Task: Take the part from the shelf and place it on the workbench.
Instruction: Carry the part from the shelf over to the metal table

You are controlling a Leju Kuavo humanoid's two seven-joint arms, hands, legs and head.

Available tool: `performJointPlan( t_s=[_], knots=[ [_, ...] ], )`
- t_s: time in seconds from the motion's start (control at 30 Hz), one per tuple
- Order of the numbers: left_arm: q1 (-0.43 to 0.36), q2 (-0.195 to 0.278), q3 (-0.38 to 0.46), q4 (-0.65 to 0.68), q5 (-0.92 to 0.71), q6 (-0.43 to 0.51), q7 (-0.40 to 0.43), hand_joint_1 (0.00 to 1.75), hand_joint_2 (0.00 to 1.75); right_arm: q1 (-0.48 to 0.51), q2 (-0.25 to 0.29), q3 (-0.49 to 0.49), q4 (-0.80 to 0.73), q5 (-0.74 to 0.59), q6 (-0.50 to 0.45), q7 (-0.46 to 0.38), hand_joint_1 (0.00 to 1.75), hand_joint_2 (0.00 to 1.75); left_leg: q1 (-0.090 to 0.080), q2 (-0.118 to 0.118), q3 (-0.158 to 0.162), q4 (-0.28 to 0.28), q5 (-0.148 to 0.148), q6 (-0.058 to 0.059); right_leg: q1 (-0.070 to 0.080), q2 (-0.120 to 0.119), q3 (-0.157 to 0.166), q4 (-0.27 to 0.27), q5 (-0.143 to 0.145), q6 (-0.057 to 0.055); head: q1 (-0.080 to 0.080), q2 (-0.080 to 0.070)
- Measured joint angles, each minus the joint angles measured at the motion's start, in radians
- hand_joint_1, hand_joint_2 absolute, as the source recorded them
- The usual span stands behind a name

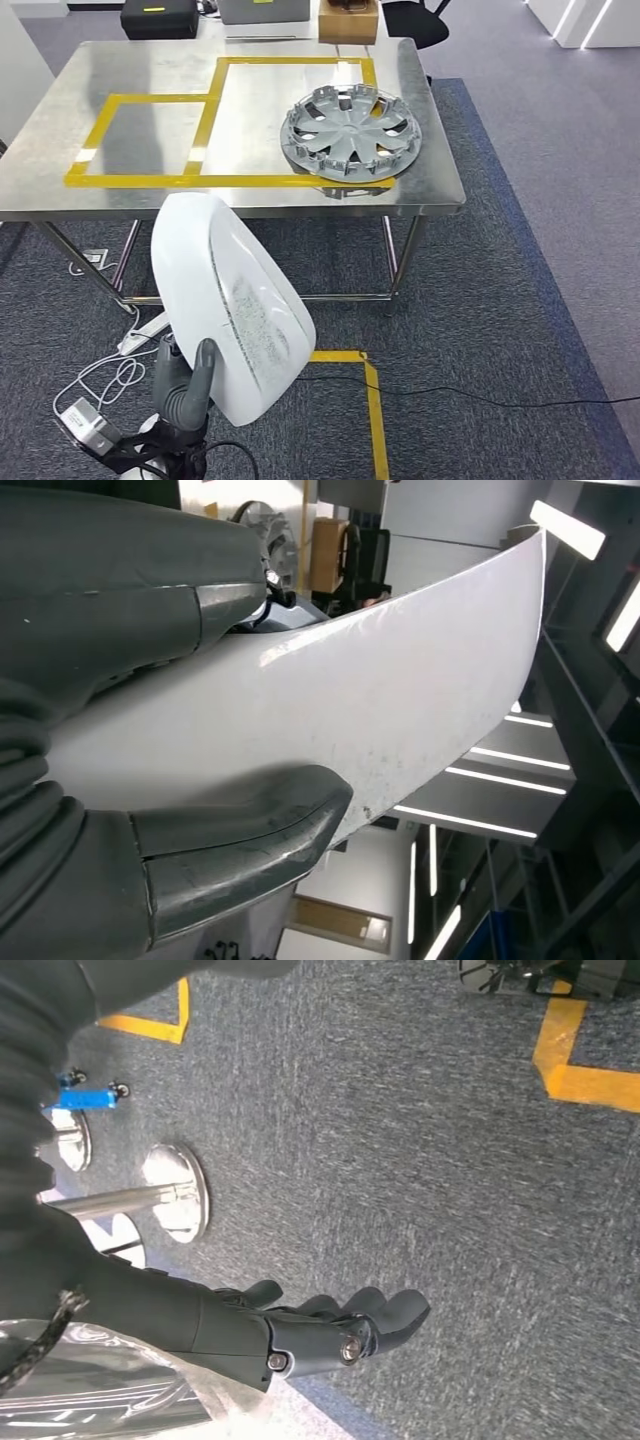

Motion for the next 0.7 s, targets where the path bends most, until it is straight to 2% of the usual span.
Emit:
performJointPlan(
  t_s=[0.07,0.13,0.17,0.23,0.27,0.3,0.33,0.37,0.4,0.43,0.47,0.5,0.53,0.6,0.63,0.7],
  knots=[
    [0.000,0.000,0.000,0.000,0.002,0.000,0.001,1.75,1.75,0.001,0.000,0.000,0.000,0.000,0.000,0.001,0.00,1.75,0.001,0.000,0.000,-0.001,0.000,-0.010,0.000,0.001,0.004,-0.006,0.002,-0.006,0.000,0.000],
    [0.000,0.000,0.000,0.000,0.004,0.000,0.002,1.75,1.75,0.002,0.000,0.000,0.000,0.001,0.000,0.001,0.00,1.75,0.003,0.000,-0.008,0.024,-0.021,-0.023,-0.004,0.000,0.009,-0.014,0.006,-0.016,-0.003,0.000],
    [0.000,0.000,0.000,0.000,0.004,0.000,0.002,1.75,1.75,0.002,0.000,0.001,0.000,0.002,0.001,0.001,0.00,1.75,0.005,-0.001,-0.025,0.064,-0.046,-0.029,-0.007,-0.001,0.012,-0.018,0.008,-0.021,-0.005,0.000],
    [0.000,0.001,0.000,0.000,0.006,-0.004,0.002,1.75,1.75,0.001,0.000,0.001,0.000,0.005,0.002,0.001,0.00,1.75,0.010,-0.001,-0.084,0.190,-0.107,-0.039,-0.008,0.000,0.013,-0.019,0.001,-0.026,-0.008,0.000],
    [0.001,0.003,0.000,0.000,0.008,-0.012,-0.002,1.75,1.75,0.001,0.000,0.002,0.000,0.006,0.005,0.000,0.00,1.75,0.013,-0.001,-0.112,0.246,-0.123,-0.042,-0.008,0.000,0.014,-0.019,-0.005,-0.028,-0.007,0.000],
    [0.002,0.004,0.000,0.000,0.010,-0.024,-0.007,1.75,1.75,0.002,0.000,0.002,0.000,0.009,0.010,-0.002,0.00,1.75,0.015,-0.001,-0.128,0.274,-0.120,-0.044,-0.008,0.001,0.017,-0.019,-0.013,-0.029,-0.007,0.000],
    [0.002,0.006,0.000,0.000,0.010,-0.037,-0.013,1.75,1.75,0.003,0.000,0.002,0.000,0.011,0.016,-0.004,0.00,1.75,0.017,-0.001,-0.125,0.264,-0.097,-0.045,-0.008,0.002,0.023,-0.020,-0.020,-0.029,-0.007,0.000],
    [0.002,0.008,-0.001,0.000,0.010,-0.048,-0.019,1.75,1.75,0.003,0.000,0.003,0.000,0.013,0.022,-0.006,0.00,1.75,0.019,0.000,-0.104,0.218,-0.060,-0.044,-0.009,0.002,0.032,-0.019,-0.024,-0.026,-0.007,0.000],
    [0.002,0.009,-0.001,0.000,0.008,-0.055,-0.022,1.75,1.75,0.003,0.000,0.003,0.000,0.015,0.027,-0.008,0.00,1.75,0.020,0.000,-0.073,0.153,-0.022,-0.043,-0.010,0.002,0.039,-0.020,-0.029,-0.021,-0.007,0.000],
    [0.002,0.010,-0.002,0.000,0.007,-0.059,-0.023,1.75,1.75,0.002,0.000,0.003,0.000,0.015,0.030,-0.009,0.00,1.75,0.019,0.001,-0.042,0.088,-0.001,-0.040,-0.008,0.002,0.045,-0.019,-0.035,-0.014,-0.007,0.000],
    [0.002,0.011,-0.003,0.000,0.006,-0.061,-0.024,1.75,1.75,0.000,-0.001,0.004,0.000,0.015,0.032,-0.010,0.00,1.75,0.017,0.001,-0.018,0.040,0.006,-0.035,-0.007,0.001,0.048,-0.020,-0.041,-0.007,-0.008,0.000],
    [0.002,0.012,-0.003,0.000,0.006,-0.062,-0.025,1.75,1.75,-0.001,-0.001,0.004,0.000,0.015,0.032,-0.010,0.00,1.75,0.016,0.001,-0.006,0.013,-0.001,-0.029,-0.005,0.001,0.054,-0.020,-0.044,0.002,-0.007,0.000],
    [0.003,0.012,-0.004,0.000,0.006,-0.063,-0.025,1.75,1.75,-0.002,-0.001,0.004,-0.001,0.015,0.032,-0.010,0.00,1.75,0.014,0.001,-0.001,0.002,-0.013,-0.021,-0.004,0.001,0.062,-0.019,-0.045,0.010,-0.007,0.000],
    [0.006,0.012,-0.004,0.000,0.001,-0.059,-0.025,1.75,1.75,-0.004,-0.002,0.004,-0.001,0.015,0.032,-0.010,0.00,1.75,0.015,-0.001,0.013,-0.005,-0.012,-0.004,-0.006,0.000,0.072,-0.010,-0.042,0.024,-0.005,0.000],
    [0.006,0.011,-0.004,0.000,-0.002,-0.053,-0.024,1.75,1.75,-0.004,-0.002,0.004,-0.001,0.015,0.030,-0.010,0.00,1.75,0.016,-0.001,0.024,-0.008,-0.012,0.003,-0.008,0.000,0.060,0.014,-0.044,0.029,-0.004,0.000],
    [0.007,0.009,-0.005,0.000,-0.008,-0.037,-0.019,1.75,1.75,-0.006,-0.002,0.005,-0.001,0.012,0.024,-0.008,0.00,1.75,0.016,0.000,0.042,-0.013,-0.018,0.013,-0.009,0.000,-0.004,0.117,-0.064,0.032,0.002,0.000]
  ],
)
